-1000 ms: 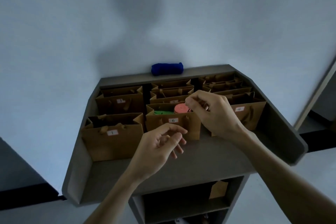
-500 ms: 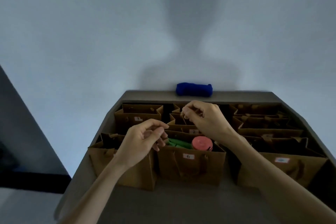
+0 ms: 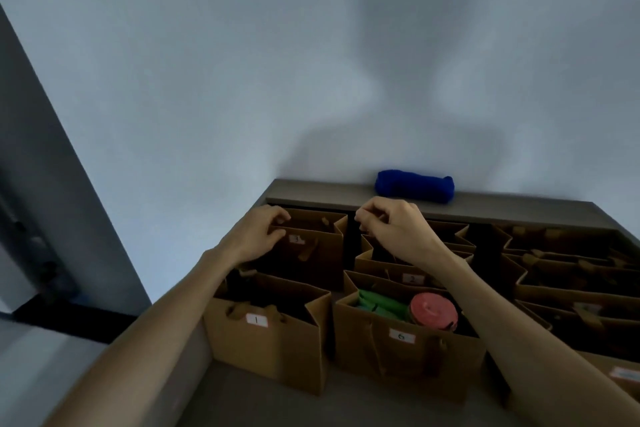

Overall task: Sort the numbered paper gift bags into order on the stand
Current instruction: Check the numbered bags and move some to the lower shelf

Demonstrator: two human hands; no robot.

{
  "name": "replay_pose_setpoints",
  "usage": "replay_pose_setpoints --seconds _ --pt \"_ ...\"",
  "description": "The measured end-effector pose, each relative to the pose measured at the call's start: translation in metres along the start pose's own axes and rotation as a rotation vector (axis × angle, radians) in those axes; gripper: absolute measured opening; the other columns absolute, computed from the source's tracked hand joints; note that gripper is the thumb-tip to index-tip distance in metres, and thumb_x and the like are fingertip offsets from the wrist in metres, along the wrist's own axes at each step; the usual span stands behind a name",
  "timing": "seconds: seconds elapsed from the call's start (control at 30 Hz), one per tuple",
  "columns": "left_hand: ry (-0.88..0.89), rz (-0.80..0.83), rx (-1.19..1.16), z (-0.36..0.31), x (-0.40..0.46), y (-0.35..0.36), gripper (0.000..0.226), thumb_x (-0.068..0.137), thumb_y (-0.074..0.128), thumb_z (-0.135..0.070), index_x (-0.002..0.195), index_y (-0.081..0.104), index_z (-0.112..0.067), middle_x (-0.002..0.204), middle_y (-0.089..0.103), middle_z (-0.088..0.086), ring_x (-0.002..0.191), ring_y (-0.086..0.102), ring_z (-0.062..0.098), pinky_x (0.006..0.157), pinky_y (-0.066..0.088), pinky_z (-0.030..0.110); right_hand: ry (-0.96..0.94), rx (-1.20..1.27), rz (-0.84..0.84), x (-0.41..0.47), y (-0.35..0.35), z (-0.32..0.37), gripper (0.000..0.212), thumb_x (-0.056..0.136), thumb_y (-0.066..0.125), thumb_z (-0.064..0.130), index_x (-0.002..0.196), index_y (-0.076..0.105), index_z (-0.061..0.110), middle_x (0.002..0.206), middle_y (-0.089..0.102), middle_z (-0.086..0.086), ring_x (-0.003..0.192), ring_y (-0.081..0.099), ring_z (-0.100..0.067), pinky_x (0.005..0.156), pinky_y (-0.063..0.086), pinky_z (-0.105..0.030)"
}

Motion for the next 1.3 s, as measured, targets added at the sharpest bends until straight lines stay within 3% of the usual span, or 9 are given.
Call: replay_pose_setpoints --seconds 0.13,0.27,0.37,0.57,0.73,0.87,1.0,1.17,1.3 --pt "0.054 0.149 0.202 0.014 0.017 0.011 0.034 0.091 0.064 -0.022 0.125 0.057 -0.025 0.121 0.063 -0.003 0.113 0.057 0.015 0.101 0.044 0.033 0.003 -0.005 -0.003 0.013 0.004 0.003 0.014 0.099 0.054 0.025 0.104 0.066 0.020 0.086 0.068 0.011 0.079 0.065 -0.002 0.071 0.051 -0.017" --pt "0.145 0.181 0.276 0.019 0.020 0.018 0.018 0.092 0.061 -0.025 0.106 0.065 -0.035 0.103 0.069 -0.014 0.102 0.062 0.006 0.103 0.042 0.042 0.008 -0.044 0.011 0.027 0.010 -0.003 0.011 0.099 0.055 0.024 0.102 0.065 0.023 0.086 0.067 0.011 0.084 0.064 -0.001 0.076 0.049 -0.016" --pt "0.234 0.175 0.324 0.023 0.015 0.018 0.015 0.093 0.061 -0.028 0.105 0.067 -0.035 0.095 0.071 -0.014 0.095 0.064 0.004 0.101 0.045 0.038 0.022 -0.096 0.025 0.042 0.019 -0.012 0.011 0.098 0.056 0.025 0.103 0.065 0.022 0.091 0.068 0.009 0.086 0.064 -0.002 0.082 0.052 -0.023" --pt "0.400 0.190 0.434 0.029 -0.001 0.011 0.022 0.093 0.059 -0.035 0.112 0.068 -0.039 0.105 0.072 -0.019 0.099 0.065 0.004 0.094 0.048 0.029 0.010 -0.381 0.179 0.065 0.050 -0.019 0.028 0.094 0.058 0.044 0.112 0.061 0.023 0.112 0.058 0.005 0.100 0.057 -0.013 0.088 0.052 -0.037" --pt "0.393 0.180 0.431 0.031 -0.005 0.005 0.022 0.093 0.058 -0.038 0.113 0.068 -0.040 0.107 0.071 -0.021 0.099 0.065 0.004 0.076 0.037 0.016 -0.008 -0.407 0.343 0.076 0.067 -0.017 0.034 0.093 0.056 0.053 0.113 0.063 0.026 0.105 0.064 0.007 0.094 0.059 -0.008 0.084 0.054 -0.036" --pt "0.325 0.164 0.426 0.031 -0.005 0.000 0.024 0.096 0.052 -0.045 0.114 0.066 -0.040 0.101 0.072 -0.017 0.094 0.064 0.005 0.068 0.034 0.018 -0.030 -0.446 0.360 0.080 0.069 -0.016 0.030 0.095 0.056 0.046 0.117 0.061 0.026 0.110 0.064 0.006 0.096 0.059 -0.008 0.084 0.053 -0.033" --pt "0.271 0.161 0.414 0.027 0.002 -0.002 0.026 0.097 0.049 -0.046 0.114 0.066 -0.038 0.098 0.072 -0.014 0.092 0.064 0.006 0.067 0.034 0.020 -0.015 -0.403 0.285 0.076 0.062 -0.019 0.025 0.095 0.058 0.042 0.113 0.063 0.026 0.112 0.064 0.004 0.100 0.059 -0.012 0.088 0.053 -0.038" --pt "0.243 0.122 0.409 0.022 0.017 0.004 0.026 0.096 0.050 -0.047 0.113 0.067 -0.036 0.098 0.071 -0.013 0.091 0.064 0.007 0.065 0.034 0.018 -0.013 -0.346 0.212 0.057 0.037 -0.019 0.020 0.096 0.057 0.036 0.110 0.065 0.024 0.109 0.063 0.004 0.098 0.057 -0.009 0.087 0.051 -0.032" --pt "0.202 0.109 0.389 0.015 0.023 0.011 0.023 0.095 0.053 -0.045 0.111 0.066 -0.035 0.103 0.070 -0.011 0.099 0.064 0.009 0.077 0.042 0.024 0.008 -0.305 0.153 0.031 0.012 -0.023 0.020 0.097 0.056 0.035 0.112 0.065 0.025 0.109 0.063 0.007 0.099 0.056 -0.006 0.085 0.047 -0.024"
Point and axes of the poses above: each hand's wrist, its own x-axis towards the middle knuckle, its own y-axis out of the palm, z = x × y, the point moved 1 cm from there along x, towards the middle knuckle
